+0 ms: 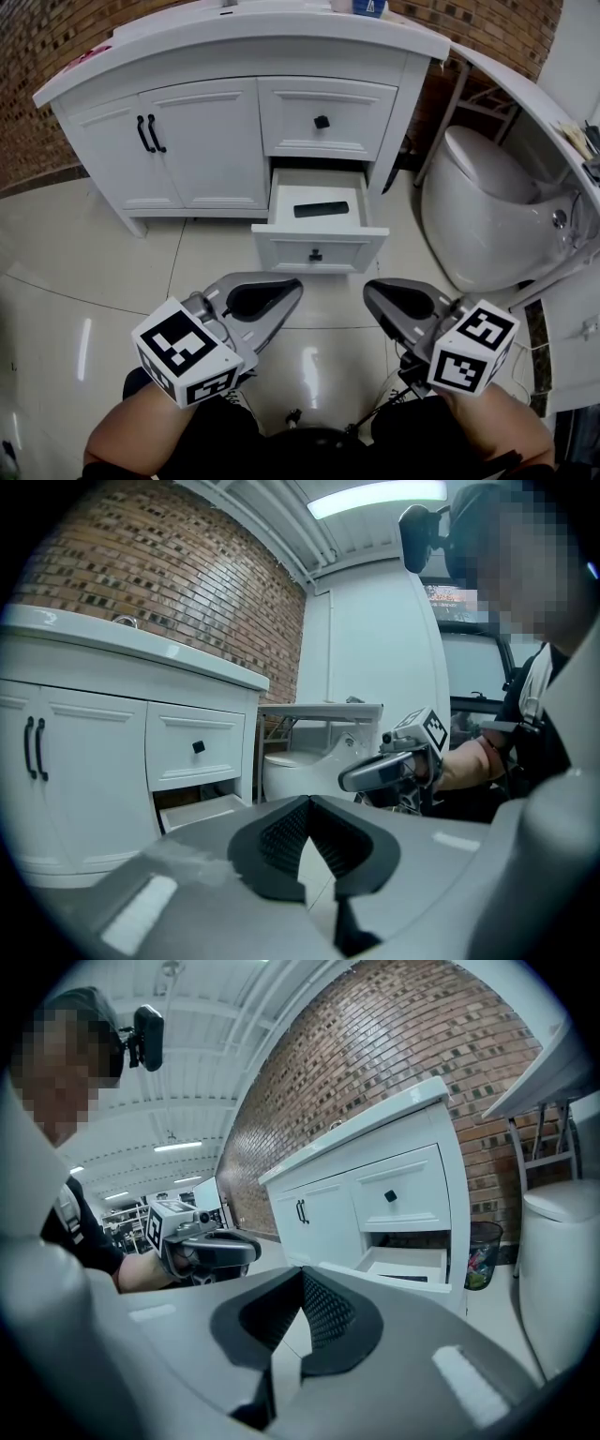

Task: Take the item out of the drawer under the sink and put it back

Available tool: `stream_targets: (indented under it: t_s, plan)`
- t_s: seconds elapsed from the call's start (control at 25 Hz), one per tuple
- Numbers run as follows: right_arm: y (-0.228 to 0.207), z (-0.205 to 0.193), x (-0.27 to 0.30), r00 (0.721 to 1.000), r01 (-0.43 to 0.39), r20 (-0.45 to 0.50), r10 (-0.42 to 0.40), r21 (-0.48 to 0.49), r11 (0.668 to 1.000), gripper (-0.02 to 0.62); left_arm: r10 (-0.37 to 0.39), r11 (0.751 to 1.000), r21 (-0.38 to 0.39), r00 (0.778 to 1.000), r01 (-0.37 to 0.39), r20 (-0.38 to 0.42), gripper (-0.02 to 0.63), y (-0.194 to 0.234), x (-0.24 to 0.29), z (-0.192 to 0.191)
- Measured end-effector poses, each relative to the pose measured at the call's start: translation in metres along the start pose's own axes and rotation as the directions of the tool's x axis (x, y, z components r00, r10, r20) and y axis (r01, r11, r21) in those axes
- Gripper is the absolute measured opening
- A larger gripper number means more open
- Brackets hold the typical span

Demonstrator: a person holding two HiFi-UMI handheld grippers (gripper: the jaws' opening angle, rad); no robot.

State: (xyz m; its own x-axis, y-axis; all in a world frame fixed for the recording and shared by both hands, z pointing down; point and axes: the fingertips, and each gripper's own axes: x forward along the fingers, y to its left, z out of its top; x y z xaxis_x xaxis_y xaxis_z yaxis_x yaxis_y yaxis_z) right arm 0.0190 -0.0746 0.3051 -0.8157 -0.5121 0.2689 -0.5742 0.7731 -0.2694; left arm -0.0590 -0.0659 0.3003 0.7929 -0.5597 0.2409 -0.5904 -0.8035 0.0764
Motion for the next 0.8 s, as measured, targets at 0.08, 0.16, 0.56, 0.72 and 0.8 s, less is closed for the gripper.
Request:
stream_targets:
  t_s: [0.08, 0.16, 0.56, 0.72, 0.8]
  plan:
    - [0.0004, 0.0002, -0.0003, 1.000, 0.002, 0.000, -0.002, -0.001, 1.000, 0.002, 0.001, 1.000, 0.003, 1.000, -0.001, 0.000, 0.005, -0.0002, -0.0004, -0.0002]
    - [0.0003, 0.0004, -0.0005, 1.000, 0.004, 0.000, -0.004, -0.002, 1.000, 0.002, 0.002, 1.000, 0.001, 1.000, -0.002, 0.000, 0.005, 0.0007, -0.0005, -0.0005]
    - [-0.0017, -0.0001, -0.0003, 1.000, -0.001, -0.002, 0.001, 0.018, 1.000, 0.002, -0.005, 1.000, -0.005, 1.000, 0.005, 0.001, 0.005, -0.0003, 0.0006, -0.0005]
    - [-0.0033, -0.0014, 0.0004, 1.000, -0.006, 0.000, 0.006, 0.037, 0.999, 0.002, -0.006, 1.000, -0.002, 1.000, 0.006, 0.008, 0.005, -0.0008, 0.0017, 0.0000]
    - [-0.0037, -0.0014, 0.0009, 1.000, -0.006, 0.001, 0.006, 0.039, 0.999, 0.002, -0.008, 1.000, 0.002, 1.000, 0.008, 0.010, 0.005, -0.0010, 0.0023, 0.0005]
